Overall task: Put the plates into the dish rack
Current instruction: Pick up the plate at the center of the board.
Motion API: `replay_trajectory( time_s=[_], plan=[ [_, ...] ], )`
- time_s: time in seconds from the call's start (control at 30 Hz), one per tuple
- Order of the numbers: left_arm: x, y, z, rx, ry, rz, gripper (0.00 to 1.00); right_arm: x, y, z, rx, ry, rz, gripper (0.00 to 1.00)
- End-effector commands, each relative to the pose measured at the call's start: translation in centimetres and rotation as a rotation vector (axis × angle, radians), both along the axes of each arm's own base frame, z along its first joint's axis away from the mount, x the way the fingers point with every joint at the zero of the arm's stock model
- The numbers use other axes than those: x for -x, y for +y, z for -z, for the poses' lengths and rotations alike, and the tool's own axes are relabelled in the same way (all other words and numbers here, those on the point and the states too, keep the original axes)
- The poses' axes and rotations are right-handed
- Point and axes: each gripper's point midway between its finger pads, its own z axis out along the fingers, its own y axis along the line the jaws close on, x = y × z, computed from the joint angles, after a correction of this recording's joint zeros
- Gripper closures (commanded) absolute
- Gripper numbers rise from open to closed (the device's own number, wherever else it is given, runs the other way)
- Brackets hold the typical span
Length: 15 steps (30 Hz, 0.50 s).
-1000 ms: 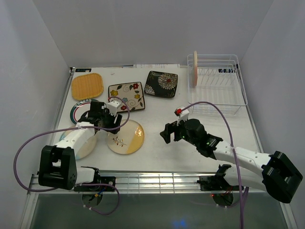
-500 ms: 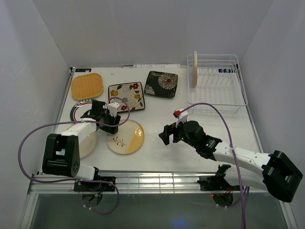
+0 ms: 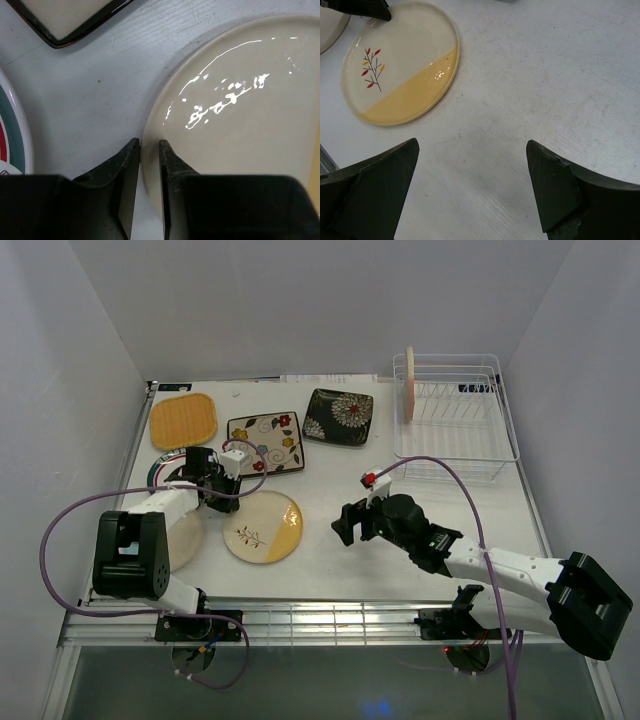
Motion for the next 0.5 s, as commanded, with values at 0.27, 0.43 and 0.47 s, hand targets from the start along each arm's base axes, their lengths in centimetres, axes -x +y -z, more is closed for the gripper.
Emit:
replay_trajectory(
  time_s=[0.27,0.43,0.47],
  plan=[
    [-0.1,-0.7,-1.0,0.040,0.005,0.031,1.00,0.1,0.6,-0.7,-0.033,-0.043,-0.007,0.07],
    [-0.3,-0.8,-1.4,0.047,0.012,0.019,1.00,0.3,1.2,-0.4,-0.004,-0.076,-0.051,0.06],
    [-0.6,-0.8,-1.6,0.048,0.010,0.018,1.00,0.4,1.4,-0.3,0.000,-0.086,-0.066,0.06]
  ],
)
